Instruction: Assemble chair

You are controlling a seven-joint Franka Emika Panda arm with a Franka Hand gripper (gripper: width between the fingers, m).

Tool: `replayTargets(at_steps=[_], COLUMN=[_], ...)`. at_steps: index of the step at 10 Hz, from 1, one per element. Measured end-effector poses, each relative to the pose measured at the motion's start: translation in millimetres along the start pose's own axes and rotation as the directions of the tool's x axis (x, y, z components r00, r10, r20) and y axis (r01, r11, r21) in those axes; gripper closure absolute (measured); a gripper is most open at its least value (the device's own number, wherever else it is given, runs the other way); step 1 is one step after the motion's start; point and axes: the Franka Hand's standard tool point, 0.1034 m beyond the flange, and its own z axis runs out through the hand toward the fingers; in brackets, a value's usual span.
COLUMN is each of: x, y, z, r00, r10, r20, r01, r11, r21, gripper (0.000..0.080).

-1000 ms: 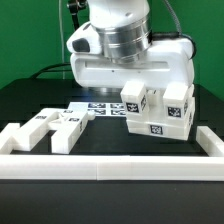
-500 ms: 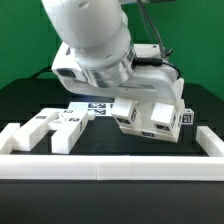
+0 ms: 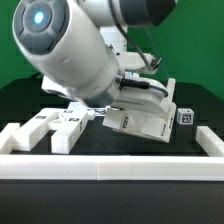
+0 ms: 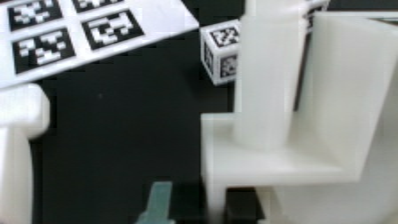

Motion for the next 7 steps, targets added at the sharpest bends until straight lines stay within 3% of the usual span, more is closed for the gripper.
replayTargets(at_steps=[3,5,6,7], x=[7.4,2.9,4.6,3.4], y=[13.6,13.6,14.2,12.6], z=[12.3,15.6,14.9,12.7], r00=[0.983,0.984,0.985,0.986], r10=[0.048,0.05,0.05,0.047], r20=[0.176,0.172,0.166,0.159], r01=[-0.045,-0.048,-0.049,-0.045], r11=[0.999,0.999,0.999,0.999], r21=[-0.021,-0.017,-0.014,-0.014], gripper=[0.0764,0.0764,0.0696,0.0696])
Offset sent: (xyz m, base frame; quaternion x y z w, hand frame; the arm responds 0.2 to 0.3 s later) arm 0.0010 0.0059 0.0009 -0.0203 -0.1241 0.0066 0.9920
